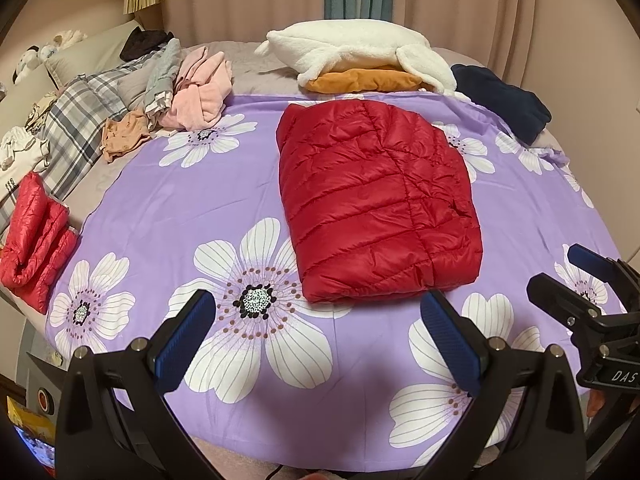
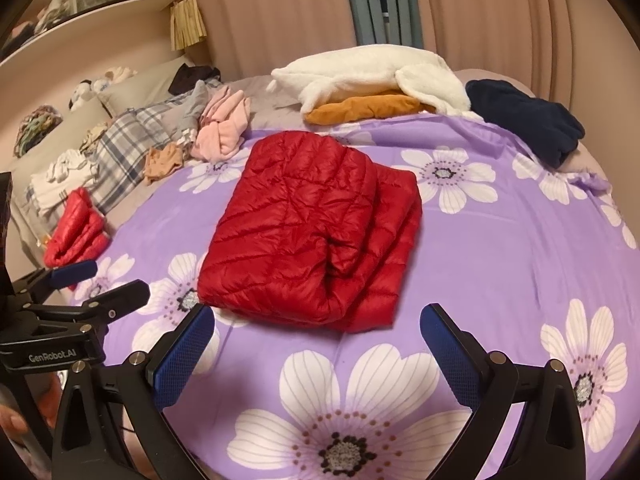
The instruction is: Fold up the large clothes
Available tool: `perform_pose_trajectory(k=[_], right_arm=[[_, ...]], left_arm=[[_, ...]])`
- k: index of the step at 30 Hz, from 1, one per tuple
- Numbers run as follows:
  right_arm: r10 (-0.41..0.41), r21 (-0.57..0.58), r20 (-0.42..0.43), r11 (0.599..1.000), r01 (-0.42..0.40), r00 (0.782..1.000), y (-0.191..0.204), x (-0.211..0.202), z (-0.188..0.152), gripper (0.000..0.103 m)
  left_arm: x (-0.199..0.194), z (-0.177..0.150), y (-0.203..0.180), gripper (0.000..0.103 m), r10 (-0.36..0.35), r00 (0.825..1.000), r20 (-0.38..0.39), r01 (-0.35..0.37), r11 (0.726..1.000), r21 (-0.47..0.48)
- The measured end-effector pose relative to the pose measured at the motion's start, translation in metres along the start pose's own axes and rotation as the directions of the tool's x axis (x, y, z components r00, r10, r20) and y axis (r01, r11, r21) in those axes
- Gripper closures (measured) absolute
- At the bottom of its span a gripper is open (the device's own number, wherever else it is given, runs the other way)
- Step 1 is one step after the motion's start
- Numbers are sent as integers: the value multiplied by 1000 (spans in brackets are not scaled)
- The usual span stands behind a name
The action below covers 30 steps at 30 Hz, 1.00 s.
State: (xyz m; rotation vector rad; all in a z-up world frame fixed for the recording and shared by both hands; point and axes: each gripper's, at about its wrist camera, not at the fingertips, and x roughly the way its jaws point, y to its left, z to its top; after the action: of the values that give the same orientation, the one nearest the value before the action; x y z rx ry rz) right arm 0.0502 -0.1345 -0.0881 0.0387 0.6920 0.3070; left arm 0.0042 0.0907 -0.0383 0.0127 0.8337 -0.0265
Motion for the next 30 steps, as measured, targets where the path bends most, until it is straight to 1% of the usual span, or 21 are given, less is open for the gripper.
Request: perform_pose_trajectory(k=[30], right_arm=[[1,5,-2,1000,-1,1000,0,-1,0,1]], left_arm=[[0,2,-4,0,7,1000,4,-7,1000,6]])
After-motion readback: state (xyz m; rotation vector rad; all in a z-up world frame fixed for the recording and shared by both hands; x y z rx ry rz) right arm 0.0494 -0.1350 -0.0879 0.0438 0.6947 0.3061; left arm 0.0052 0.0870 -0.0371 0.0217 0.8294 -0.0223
